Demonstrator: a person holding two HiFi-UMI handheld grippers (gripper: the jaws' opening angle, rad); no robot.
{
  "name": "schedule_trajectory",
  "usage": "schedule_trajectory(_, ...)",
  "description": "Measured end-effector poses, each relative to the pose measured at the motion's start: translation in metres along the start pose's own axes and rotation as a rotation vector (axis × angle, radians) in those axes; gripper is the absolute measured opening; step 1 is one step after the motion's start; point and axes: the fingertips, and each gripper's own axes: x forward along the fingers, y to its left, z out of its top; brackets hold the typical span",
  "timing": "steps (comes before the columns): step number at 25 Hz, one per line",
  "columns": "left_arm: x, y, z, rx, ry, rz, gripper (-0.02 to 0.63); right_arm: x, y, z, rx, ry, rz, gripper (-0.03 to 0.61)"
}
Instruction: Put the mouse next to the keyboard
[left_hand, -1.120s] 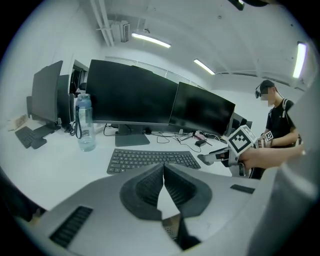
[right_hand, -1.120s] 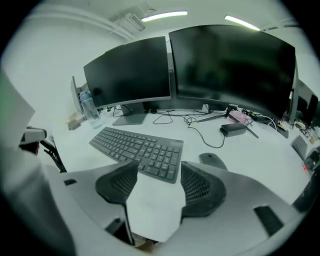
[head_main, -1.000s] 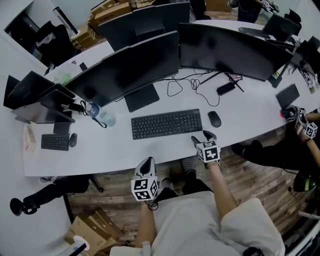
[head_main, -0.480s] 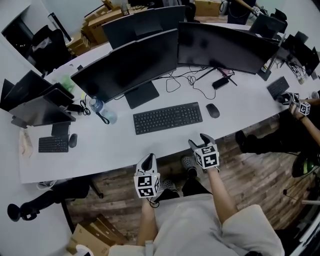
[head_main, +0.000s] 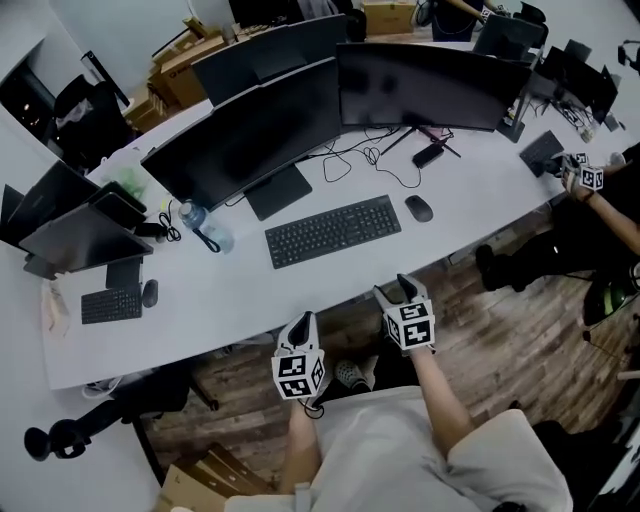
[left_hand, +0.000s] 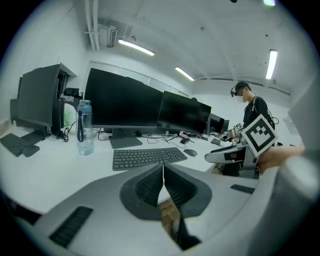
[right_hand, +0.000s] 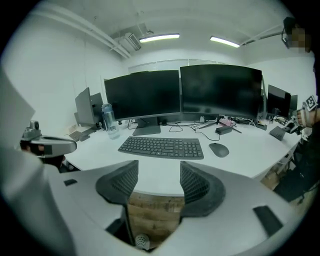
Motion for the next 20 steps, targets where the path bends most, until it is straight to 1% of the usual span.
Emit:
schedule_trajectory(4,-0.006,-0.001,-0.004,0.003,0.004,-0.020,0.023,-0.011,0.017,-0.013,0.033,-0.013,0.002,0.264)
schedule_trajectory(10,-0.007,-0.003,-0.006,-0.011,-0.007,-0.043,0.023,-0.018,0.039,-0.018,0.005,-0.035,0.030,0.261)
schedule_trajectory(14,-0.005,-0.011,-0.013,-0.027,0.001,-0.058,0.023,-0.031,0.053,-0.022,-0.015,-0.036,0.060,0.255)
schedule_trajectory(18,-0.008,-0.025,-0.021,-0.030,0.006,-0.084,0.023,-0.039,0.050,-0.027,0.009,-0.055,0.046,0.249)
schedule_trajectory(20,-0.008,-0.026,-0.024,-0.048,0.005,-0.103,0.023,-0.037,0.048,-0.030,0.025,-0.061,0.036,0.245)
